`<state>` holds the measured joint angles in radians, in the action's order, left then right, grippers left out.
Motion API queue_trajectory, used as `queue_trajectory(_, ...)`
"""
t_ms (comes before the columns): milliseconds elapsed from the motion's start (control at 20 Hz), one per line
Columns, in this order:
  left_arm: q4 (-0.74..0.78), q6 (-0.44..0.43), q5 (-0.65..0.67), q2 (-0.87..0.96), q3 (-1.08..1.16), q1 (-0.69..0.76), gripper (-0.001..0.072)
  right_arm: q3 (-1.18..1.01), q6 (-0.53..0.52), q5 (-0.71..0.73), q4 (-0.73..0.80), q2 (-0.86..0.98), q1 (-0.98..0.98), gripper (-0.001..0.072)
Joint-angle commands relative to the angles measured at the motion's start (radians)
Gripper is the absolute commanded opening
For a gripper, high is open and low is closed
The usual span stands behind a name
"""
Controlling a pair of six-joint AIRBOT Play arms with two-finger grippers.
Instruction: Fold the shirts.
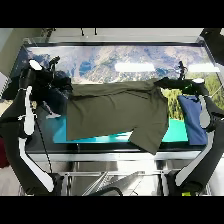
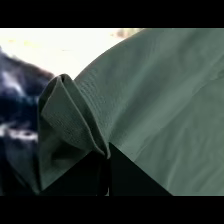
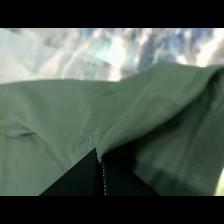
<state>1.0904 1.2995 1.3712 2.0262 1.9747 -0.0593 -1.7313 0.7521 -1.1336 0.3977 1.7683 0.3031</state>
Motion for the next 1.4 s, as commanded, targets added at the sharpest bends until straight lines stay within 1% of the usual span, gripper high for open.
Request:
queue_trajectory(0,0.071,0.021,-0.013,-0.003,-0.017,0.027,0.0013,-0.001,0.009,0.062,0.146,0.001,-0.017,0.0021)
queue_trajectory(100,0.073,0.023,-0.013,-0.003,-0.017,0.038,0.0013,-0.001,0.036,0.116,0.185,0.0,-0.018,0.0022)
queue_trajectory(200,0.11,0.055,-0.013,-0.003,-0.017,0.038,0.0013,-0.001,0.038,0.146,0.187,0.0,-0.018,0.0022)
queue_trajectory(300,0.151,0.071,-0.013,-0.003,-0.017,0.038,0.0013,-0.001,0.038,0.162,0.187,0.0,-0.018,0.0022)
queue_trajectory(450,0.174,0.072,-0.015,-0.003,-0.017,0.038,0.0013,-0.001,0.039,0.172,0.187,0.0,-0.017,0.0021)
queue_trajectory(600,0.159,0.072,-0.014,-0.003,-0.017,0.038,0.0014,-0.001,0.046,0.168,0.185,-0.006,-0.019,0.0022)
queue_trajectory(700,0.105,0.071,-0.021,-0.003,-0.016,0.038,0.0017,-0.001,0.047,0.163,0.185,-0.018,-0.026,0.0031)
queue_trajectory(750,0.076,0.071,-0.021,-0.003,-0.011,0.038,0.0021,-0.002,0.047,0.161,0.185,-0.027,-0.031,0.0153)
queue_trajectory(800,0.058,0.071,-0.018,-0.003,0.0,0.038,0.0358,-0.002,0.049,0.16,0.186,-0.039,-0.03,0.0314)
queue_trajectory(850,0.061,0.077,-0.004,-0.003,0.018,0.038,0.0707,-0.001,0.051,0.158,0.187,-0.055,-0.029,0.0325)
queue_trajectory(900,0.061,0.08,0.022,-0.003,0.042,0.038,0.0698,-0.001,0.077,0.158,0.195,-0.074,-0.024,0.0325)
queue_trajectory(950,0.07,0.092,0.063,-0.004,0.071,0.032,0.0698,-0.001,0.127,0.157,0.223,-0.099,-0.015,0.0325)
queue_trajectory(1000,0.071,0.115,0.117,-0.009,0.089,0.021,0.0697,-0.001,0.201,0.153,0.278,-0.127,-0.003,0.0325)
queue_trajectory(1050,0.071,0.134,0.166,-0.026,0.072,0.004,0.0697,-0.001,0.268,0.133,0.323,-0.154,0.013,0.0324)
queue_trajectory(1100,0.071,0.148,0.204,-0.047,0.033,-0.014,0.0697,-0.001,0.292,0.085,0.354,-0.181,0.034,0.0322)
queue_trajectory(1200,0.071,0.161,0.266,-0.1,-0.109,-0.051,0.0696,0.011,0.298,-0.03,0.362,-0.225,0.071,0.0318)
queue_trajectory(1250,0.071,0.161,0.271,-0.139,-0.219,-0.068,0.0696,0.036,0.301,-0.087,0.362,-0.253,0.089,0.0309)
queue_trajectory(1300,0.071,0.159,0.259,-0.181,-0.336,-0.081,0.064,0.066,0.304,-0.134,0.362,-0.279,0.103,0.024)
queue_trajectory(1350,0.071,0.146,0.229,-0.228,-0.462,-0.095,0.059,0.102,0.307,-0.169,0.362,-0.306,0.117,0.024)
